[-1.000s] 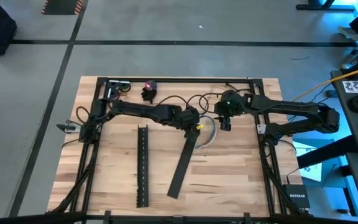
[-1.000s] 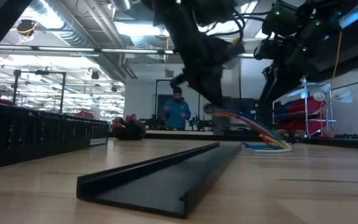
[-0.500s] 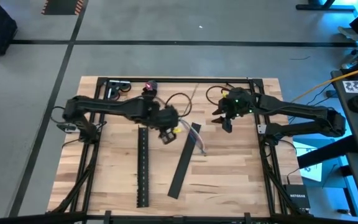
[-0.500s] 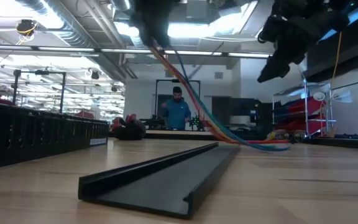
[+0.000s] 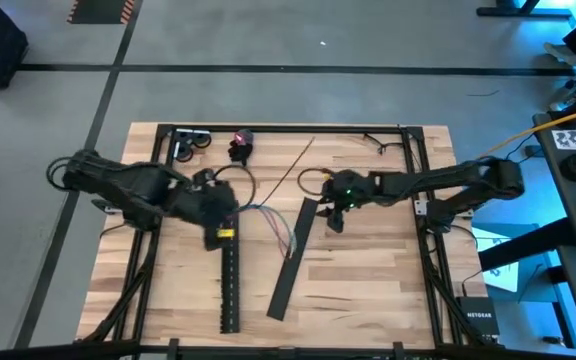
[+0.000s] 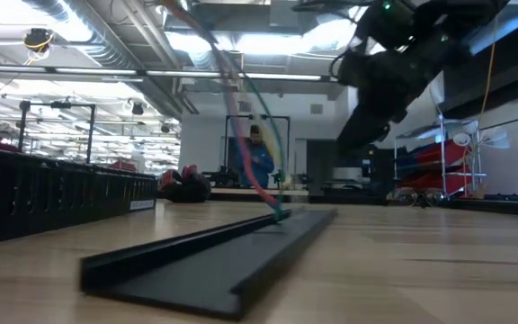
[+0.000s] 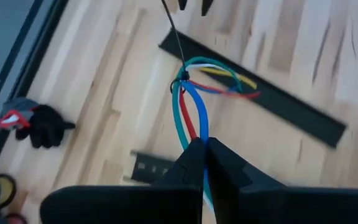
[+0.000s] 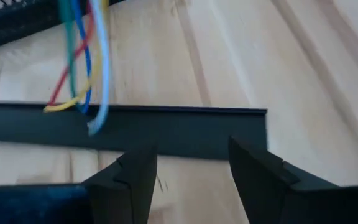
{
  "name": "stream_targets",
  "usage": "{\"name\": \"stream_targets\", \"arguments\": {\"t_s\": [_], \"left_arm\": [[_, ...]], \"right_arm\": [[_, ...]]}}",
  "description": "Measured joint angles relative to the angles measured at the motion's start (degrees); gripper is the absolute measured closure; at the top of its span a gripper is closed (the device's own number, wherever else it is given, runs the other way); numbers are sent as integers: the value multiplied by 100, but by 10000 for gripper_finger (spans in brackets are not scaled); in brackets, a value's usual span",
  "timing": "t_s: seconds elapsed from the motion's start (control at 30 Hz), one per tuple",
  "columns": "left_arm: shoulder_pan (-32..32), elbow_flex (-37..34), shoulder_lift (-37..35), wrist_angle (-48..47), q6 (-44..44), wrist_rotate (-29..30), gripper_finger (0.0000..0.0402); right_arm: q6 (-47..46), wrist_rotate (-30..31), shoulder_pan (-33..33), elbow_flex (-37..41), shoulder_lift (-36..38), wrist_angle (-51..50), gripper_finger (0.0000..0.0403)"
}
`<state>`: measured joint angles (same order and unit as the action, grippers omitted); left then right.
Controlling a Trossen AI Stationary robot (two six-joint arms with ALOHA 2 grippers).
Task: Ziptie cables
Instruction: Adjust the black cable duct
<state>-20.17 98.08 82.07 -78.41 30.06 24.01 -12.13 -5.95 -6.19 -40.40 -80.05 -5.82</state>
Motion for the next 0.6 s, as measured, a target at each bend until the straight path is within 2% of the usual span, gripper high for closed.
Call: {"name": "stream_targets", "arguments": {"t_s": [0.27,0.6], "left_arm": [[-443,0,-333,-275,107,294,400],[-567,0,-505,-119,-44,880,400]], "right_arm": [[-738,732,386,2,-1069,956,214],[-830,696,779,-58,-1854,3003,214]]}}
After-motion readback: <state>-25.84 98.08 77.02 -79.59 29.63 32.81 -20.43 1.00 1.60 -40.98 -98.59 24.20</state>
